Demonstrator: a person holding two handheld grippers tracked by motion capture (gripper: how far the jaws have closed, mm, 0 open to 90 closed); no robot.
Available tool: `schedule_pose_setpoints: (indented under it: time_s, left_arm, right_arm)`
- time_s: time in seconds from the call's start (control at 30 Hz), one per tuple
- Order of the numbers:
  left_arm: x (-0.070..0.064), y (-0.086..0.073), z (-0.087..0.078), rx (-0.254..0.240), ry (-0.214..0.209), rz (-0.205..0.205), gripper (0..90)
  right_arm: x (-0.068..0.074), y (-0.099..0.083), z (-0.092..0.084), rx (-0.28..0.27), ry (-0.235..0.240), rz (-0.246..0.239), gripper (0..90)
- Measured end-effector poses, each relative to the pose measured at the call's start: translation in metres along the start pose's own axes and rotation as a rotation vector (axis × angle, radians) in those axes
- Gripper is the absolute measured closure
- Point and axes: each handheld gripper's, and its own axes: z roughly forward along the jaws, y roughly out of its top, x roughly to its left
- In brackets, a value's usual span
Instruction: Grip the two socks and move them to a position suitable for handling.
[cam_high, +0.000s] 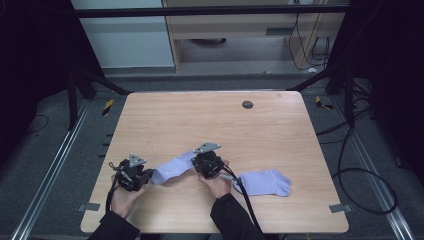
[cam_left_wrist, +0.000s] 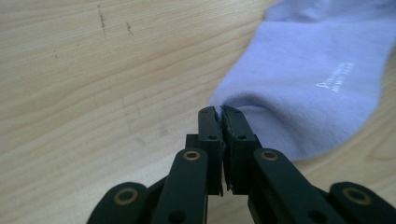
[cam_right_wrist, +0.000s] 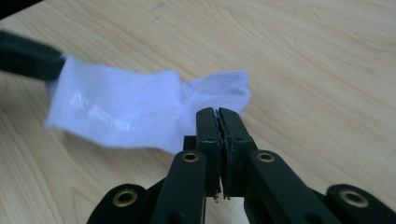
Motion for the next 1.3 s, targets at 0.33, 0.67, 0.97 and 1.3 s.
schedule_pose_setpoints:
  time_s: [0.33,0.67,0.97,1.3]
  left_arm:
    - [0.003,0.004,0.01,0.013,0.032,0.03,76.7]
    - [0.014,0.005,-0.008,-0.074,0.03,-0.058,62.9]
    - [-0.007,0.015,-0.02,-0.148,-0.03,-0.045,60.7]
    - [-0.041,0.029,-0.023,-0.154,-0.107,-0.021,61.1]
  right_arm:
    - [0.014,-0.028,-0.006,0.033,0.022,0.05,87.5]
    - [0.012,-0.027,-0.022,0.014,0.034,0.06,75.0]
    - [-0.015,-0.021,-0.062,-0.049,0.002,0.083,68.7]
    - [-0.06,-0.039,-0.112,-0.051,-0.068,0.114,63.3]
